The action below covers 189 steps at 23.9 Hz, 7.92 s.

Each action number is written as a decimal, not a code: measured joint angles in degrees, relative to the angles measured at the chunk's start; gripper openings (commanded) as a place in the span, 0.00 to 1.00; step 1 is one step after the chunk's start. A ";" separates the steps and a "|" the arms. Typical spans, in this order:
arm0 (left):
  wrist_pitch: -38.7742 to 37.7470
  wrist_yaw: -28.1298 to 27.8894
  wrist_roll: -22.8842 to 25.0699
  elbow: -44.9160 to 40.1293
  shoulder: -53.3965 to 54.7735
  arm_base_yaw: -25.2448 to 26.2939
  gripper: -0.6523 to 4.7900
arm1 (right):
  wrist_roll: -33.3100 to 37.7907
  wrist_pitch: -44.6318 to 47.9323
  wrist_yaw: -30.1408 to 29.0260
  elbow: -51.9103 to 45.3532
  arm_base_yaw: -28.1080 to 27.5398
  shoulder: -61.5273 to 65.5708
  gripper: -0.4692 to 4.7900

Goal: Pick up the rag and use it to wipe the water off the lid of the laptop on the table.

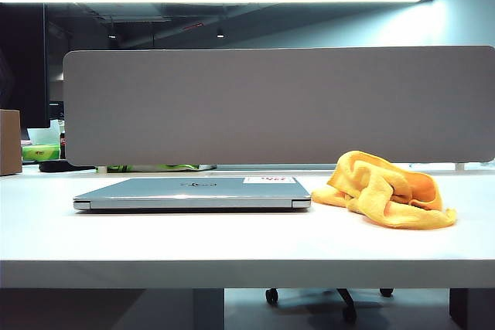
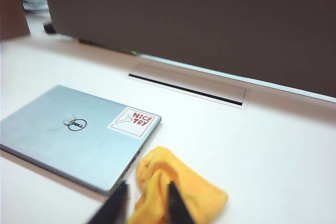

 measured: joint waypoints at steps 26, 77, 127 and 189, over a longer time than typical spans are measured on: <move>-0.04 -12.07 0.15 -0.02 -0.22 0.00 0.15 | -9.94 -2.93 6.56 25.75 6.47 67.14 0.83; -0.04 -12.07 0.15 -0.04 -0.24 0.00 0.15 | -0.57 -7.54 11.76 75.63 26.75 103.38 0.08; -0.02 -12.07 0.15 -0.04 -0.26 0.00 0.15 | 4.07 -38.69 36.15 77.94 17.29 80.19 0.08; 18.40 -22.10 -1.16 -17.99 -0.94 0.00 0.15 | 5.16 -3.21 17.53 -1.33 12.22 -18.78 0.08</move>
